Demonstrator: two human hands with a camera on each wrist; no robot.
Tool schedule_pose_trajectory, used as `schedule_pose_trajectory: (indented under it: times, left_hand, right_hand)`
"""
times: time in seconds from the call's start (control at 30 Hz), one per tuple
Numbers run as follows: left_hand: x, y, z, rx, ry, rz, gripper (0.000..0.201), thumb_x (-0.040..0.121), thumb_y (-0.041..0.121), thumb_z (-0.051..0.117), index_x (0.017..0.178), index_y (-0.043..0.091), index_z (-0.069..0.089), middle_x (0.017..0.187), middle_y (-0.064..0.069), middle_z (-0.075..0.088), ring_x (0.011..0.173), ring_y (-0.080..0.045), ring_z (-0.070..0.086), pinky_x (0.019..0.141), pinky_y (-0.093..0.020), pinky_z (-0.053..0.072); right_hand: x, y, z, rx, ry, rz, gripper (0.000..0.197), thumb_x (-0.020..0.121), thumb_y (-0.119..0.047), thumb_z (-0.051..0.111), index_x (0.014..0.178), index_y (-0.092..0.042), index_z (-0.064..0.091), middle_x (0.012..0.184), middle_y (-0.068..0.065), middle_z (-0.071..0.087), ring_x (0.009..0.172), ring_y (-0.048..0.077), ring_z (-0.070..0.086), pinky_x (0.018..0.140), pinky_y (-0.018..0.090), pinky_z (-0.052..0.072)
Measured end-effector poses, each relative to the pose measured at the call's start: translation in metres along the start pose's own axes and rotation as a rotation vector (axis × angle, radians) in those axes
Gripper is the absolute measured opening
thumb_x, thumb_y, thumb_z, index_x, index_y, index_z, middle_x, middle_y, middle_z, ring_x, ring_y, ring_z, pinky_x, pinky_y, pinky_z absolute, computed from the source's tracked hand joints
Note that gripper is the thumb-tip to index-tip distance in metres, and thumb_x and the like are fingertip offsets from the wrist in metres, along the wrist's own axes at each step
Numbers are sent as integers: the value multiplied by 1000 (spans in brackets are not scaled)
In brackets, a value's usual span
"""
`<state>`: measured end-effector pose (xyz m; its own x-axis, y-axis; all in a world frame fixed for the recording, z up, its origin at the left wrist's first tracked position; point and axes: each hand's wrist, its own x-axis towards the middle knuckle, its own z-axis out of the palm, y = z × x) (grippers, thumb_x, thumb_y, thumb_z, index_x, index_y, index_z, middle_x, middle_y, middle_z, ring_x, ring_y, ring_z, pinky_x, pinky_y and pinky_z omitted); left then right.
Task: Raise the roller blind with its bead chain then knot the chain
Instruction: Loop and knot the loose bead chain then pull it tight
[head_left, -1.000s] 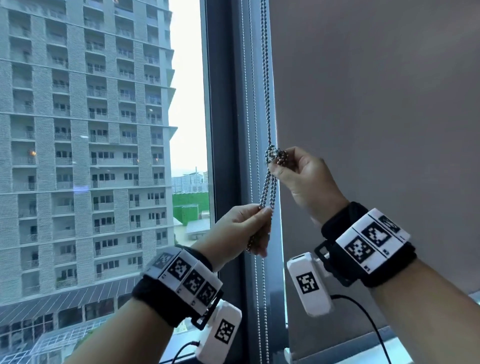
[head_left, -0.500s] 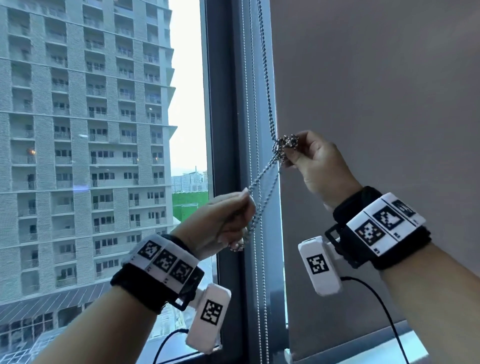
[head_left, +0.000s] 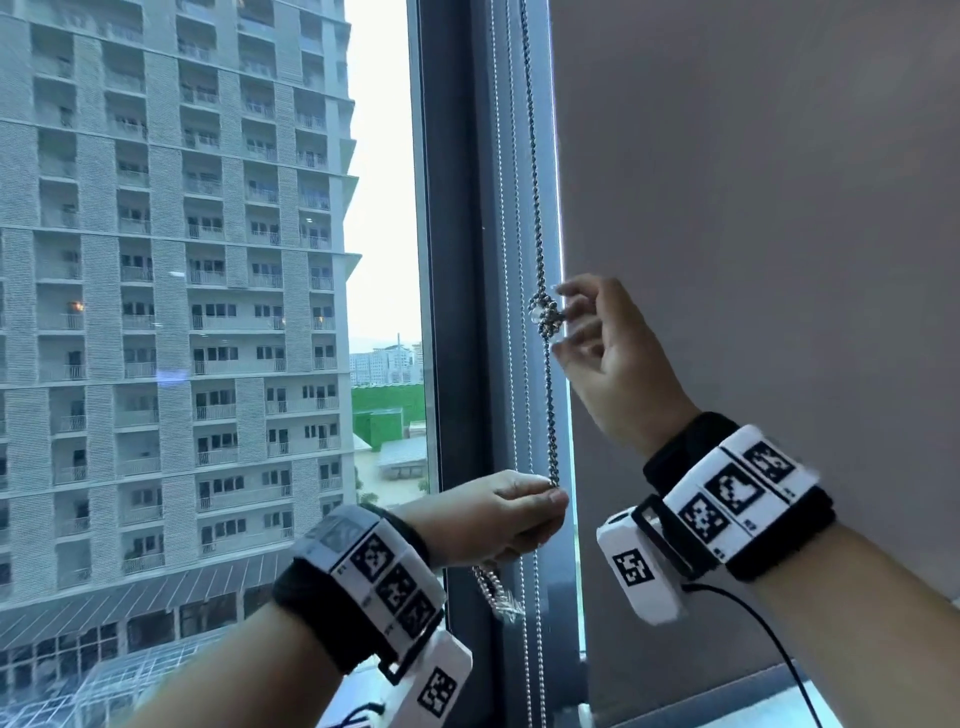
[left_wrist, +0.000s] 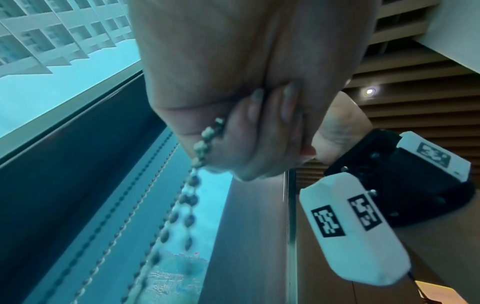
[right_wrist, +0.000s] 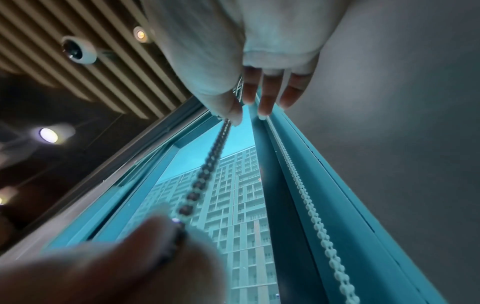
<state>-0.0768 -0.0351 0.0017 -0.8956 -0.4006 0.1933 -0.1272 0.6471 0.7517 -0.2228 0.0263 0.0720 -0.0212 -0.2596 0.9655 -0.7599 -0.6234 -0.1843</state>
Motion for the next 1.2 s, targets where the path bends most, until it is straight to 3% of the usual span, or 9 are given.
schedule_pose_trajectory:
  times: [0.17, 0.33, 0.47, 0.57, 0.87, 1.07, 1.1, 1.13, 1.2]
  left_hand:
    - [-9, 10, -2, 113, -66, 16, 43, 97, 39, 38, 57, 25, 49, 44, 13, 37, 40, -5, 28, 40, -20, 25]
    - [-25, 36, -24, 106, -96, 115, 32, 96, 33, 43, 76, 18, 63, 56, -2, 30, 48, -13, 25, 44, -22, 22]
    - [-31, 53, -48, -67, 187, 285, 11, 92, 19, 50, 98, 25, 56, 59, 6, 40, 49, -8, 30, 43, -19, 26]
    - [-28, 64, -60, -156, 333, 410, 18, 86, 8, 45, 84, 24, 53, 57, 10, 39, 48, -6, 29, 43, -16, 25]
    - [10, 83, -72, 331, 838, 532, 29, 81, 13, 45, 86, 24, 72, 70, 4, 49, 49, 1, 41, 51, -22, 30]
    - [28, 114, -66, 242, 811, 466, 27, 95, 22, 50, 105, 7, 69, 56, 20, 65, 51, 14, 52, 57, -8, 37]
    - [30, 117, -62, 178, 769, 444, 28, 96, 22, 49, 107, 5, 68, 51, 29, 42, 46, 13, 50, 52, -4, 35]
    - [32, 120, -58, 98, 727, 425, 29, 95, 23, 49, 107, 3, 67, 88, 6, 56, 42, 10, 49, 47, -3, 33]
    - [36, 119, -52, -45, 682, 418, 27, 93, 27, 54, 102, 7, 69, 55, 8, 64, 44, 1, 44, 43, -9, 32]
  right_hand:
    - [-2, -3, -3, -587, -27, -352, 53, 73, -7, 66, 121, -24, 54, 134, 1, 50, 121, 22, 45, 90, 37, 42]
    - [3, -1, -11, -708, -54, -570, 12, 89, -22, 56, 83, -16, 64, 105, 1, 70, 124, 22, 54, 86, 36, 38]
    - [9, -2, -15, -508, -1, -315, 25, 90, -28, 45, 76, -13, 59, 73, 5, 62, 85, 26, 59, 76, 37, 37]
    - [16, -8, -22, -268, 29, -171, 34, 93, -29, 38, 73, -6, 53, 54, 0, 42, 53, 22, 41, 57, 35, 36]
    - [32, -28, -22, 246, -5, 69, 22, 81, -17, 52, 67, -1, 57, 51, 4, 42, 47, 10, 37, 49, 22, 34]
    - [37, -30, -16, 1047, 121, 387, 24, 97, -16, 39, 76, -16, 50, 60, -2, 43, 52, 11, 44, 58, 31, 50]
    - [37, -31, -14, 1137, 140, 422, 25, 98, -18, 37, 76, -16, 50, 61, -2, 43, 50, 10, 44, 58, 32, 50]
    - [38, -31, -12, 1202, 154, 452, 26, 98, -19, 37, 77, -16, 50, 61, -2, 44, 49, 9, 45, 57, 32, 51]
    - [39, -30, -8, 1276, 176, 498, 25, 98, -21, 38, 78, -15, 50, 61, -2, 44, 47, 8, 46, 55, 30, 51]
